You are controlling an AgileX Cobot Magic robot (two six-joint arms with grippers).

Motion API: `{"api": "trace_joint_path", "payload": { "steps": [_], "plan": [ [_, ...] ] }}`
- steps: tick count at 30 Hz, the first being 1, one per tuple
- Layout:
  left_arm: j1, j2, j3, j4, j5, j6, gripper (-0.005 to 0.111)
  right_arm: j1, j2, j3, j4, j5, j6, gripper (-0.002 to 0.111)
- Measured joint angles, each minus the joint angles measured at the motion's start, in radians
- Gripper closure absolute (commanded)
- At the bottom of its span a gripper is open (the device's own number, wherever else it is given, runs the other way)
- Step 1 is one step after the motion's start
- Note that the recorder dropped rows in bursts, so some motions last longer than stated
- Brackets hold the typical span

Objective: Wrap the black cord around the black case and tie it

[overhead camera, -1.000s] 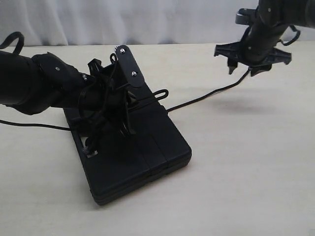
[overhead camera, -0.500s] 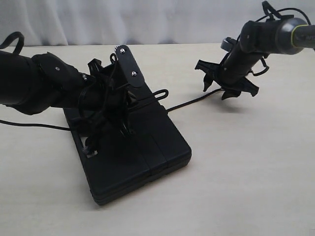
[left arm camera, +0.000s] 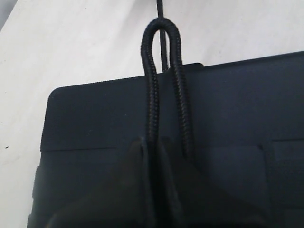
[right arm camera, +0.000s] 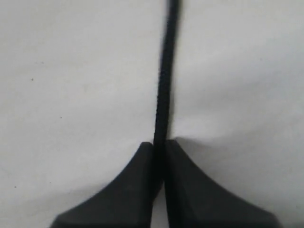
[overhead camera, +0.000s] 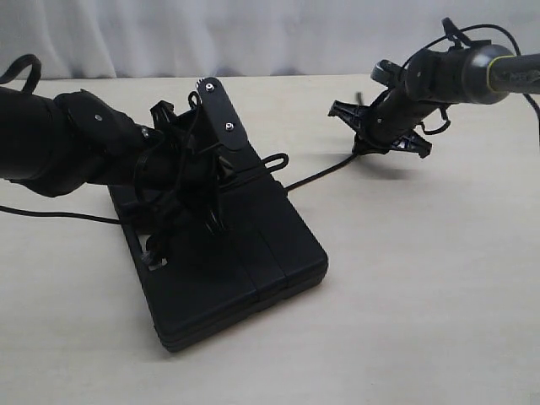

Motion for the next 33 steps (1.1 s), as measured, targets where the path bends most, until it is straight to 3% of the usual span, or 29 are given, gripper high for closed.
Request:
{"api": "trace_joint_path", "payload": {
  "steps": [6,13,24,27,30,33],
  "plan": [
    [0.0,0.0,0.0,0.0,0.004,0.0,0.107,0.019,0.017,-0.004,0.077,-0.05,-0.33,0.104],
    [0.0,0.0,0.0,0.0,0.004,-0.002,0.107,0.032,-0.013,0.028,0.084,-0.044,-0.486,0.104],
    [0.0,0.0,0.0,-0.004,-0.068,-0.083,0.107,0.13,-0.253,0.376,0.093,-0.338,-0.621,0.104],
    [0.0,0.0,0.002,-0.005,-0.132,-0.083,0.107,0.136,-0.29,0.444,0.093,-0.363,-0.692,0.104],
    [0.0,0.0,0.04,-0.008,-0.333,-0.085,0.107,0.151,-0.328,0.505,0.093,-0.363,-0.829,0.104],
    [0.0,0.0,0.059,0.03,-0.412,-0.087,0.107,0.151,-0.36,0.515,0.093,-0.364,-0.884,0.104]
  ]
}}
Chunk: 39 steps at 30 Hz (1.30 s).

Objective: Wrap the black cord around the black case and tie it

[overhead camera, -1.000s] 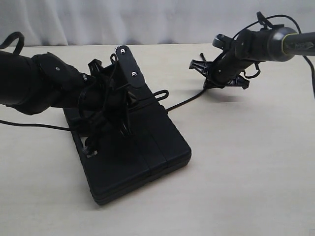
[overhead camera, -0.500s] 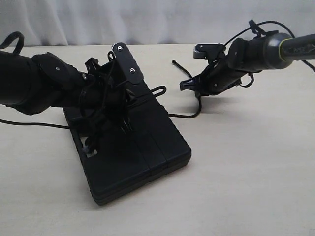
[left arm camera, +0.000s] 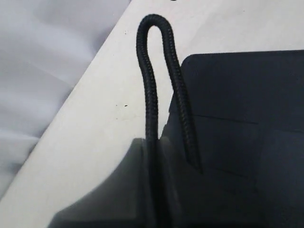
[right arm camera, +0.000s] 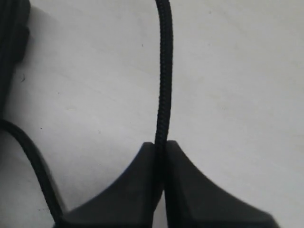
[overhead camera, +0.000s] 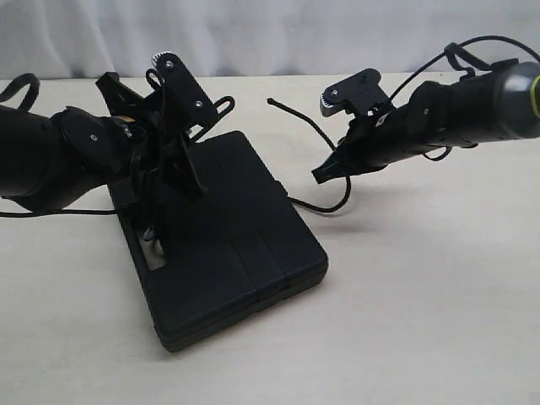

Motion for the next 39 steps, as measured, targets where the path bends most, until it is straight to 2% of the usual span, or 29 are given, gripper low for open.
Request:
{"api": "trace_joint_path", "payload": {
  "steps": [5,12,21,28,35,39],
  "plan": [
    [0.0,0.0,0.0,0.074,0.02,-0.003,0.107,0.041,-0.051,0.0,0.0,0.052,-0.106,0.104],
    [0.0,0.016,0.0,0.095,0.017,-0.012,0.107,0.103,-0.07,0.0,0.0,0.156,-0.16,0.104],
    [0.0,0.057,0.005,0.118,-0.156,-0.014,0.107,0.103,-0.072,0.0,0.004,0.211,-0.181,0.104],
    [-0.002,0.075,0.009,0.265,-0.066,-0.016,0.107,0.103,-0.15,0.001,0.07,0.217,-0.223,0.104],
    [-0.002,0.118,0.01,0.261,-0.145,-0.043,0.107,0.103,-0.198,0.019,0.096,0.392,-0.299,0.104],
    [-0.002,0.118,0.01,0.208,-0.209,-0.059,0.107,0.103,-0.198,0.065,0.096,0.364,-0.318,0.104]
  ]
}}
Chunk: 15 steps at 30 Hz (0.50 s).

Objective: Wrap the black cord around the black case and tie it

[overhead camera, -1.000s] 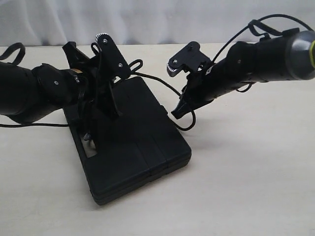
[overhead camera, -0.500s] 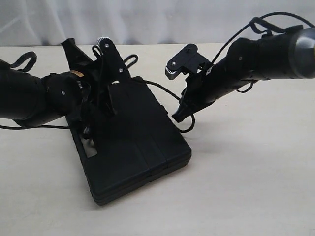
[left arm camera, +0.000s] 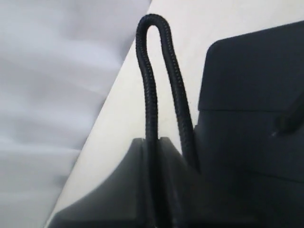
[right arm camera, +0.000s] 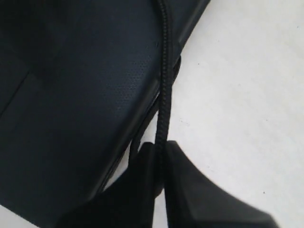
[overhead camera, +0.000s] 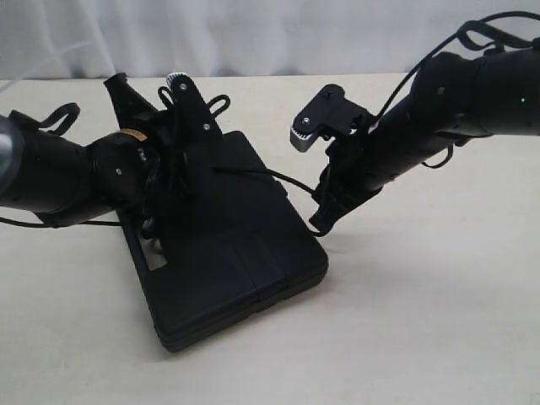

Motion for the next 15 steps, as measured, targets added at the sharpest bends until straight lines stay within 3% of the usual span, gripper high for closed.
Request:
{"api": "trace_joint_path", "payload": {
  "steps": [4,15],
  "plan": [
    [0.0,0.0,0.0,0.017,0.098,0.099,0.107,0.0,-0.014,0.016,0.002,-0.068,0.0,0.104],
    [0.0,0.0,0.0,0.065,0.167,0.142,0.107,0.0,-0.112,0.05,0.016,-0.076,-0.009,0.104]
  ]
}}
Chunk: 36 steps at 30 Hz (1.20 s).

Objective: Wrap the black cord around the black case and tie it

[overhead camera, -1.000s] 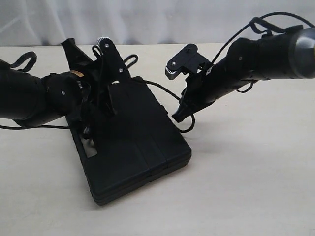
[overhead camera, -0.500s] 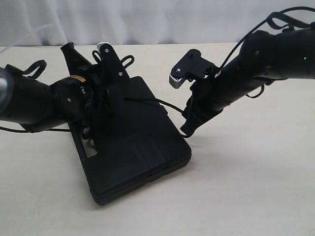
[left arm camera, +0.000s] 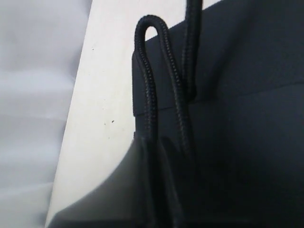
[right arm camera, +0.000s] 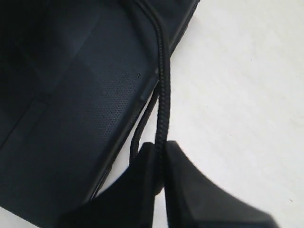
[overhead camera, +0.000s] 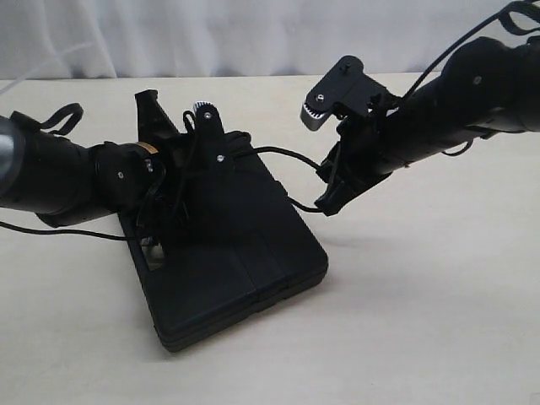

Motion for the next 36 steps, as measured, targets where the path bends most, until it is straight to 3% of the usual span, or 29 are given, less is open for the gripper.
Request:
{"api": "trace_joint_path", "payload": {
  "steps": [26,36],
  "plan": [
    [0.0,0.0,0.0,0.007,0.011,-0.002,0.107,0.0,-0.059,0.016,0.023,-0.011,-0.023,0.104],
    [0.0,-0.039,0.0,0.013,0.015,-0.133,0.107,0.0,-0.053,0.016,0.048,-0.045,-0.023,0.104]
  ]
}}
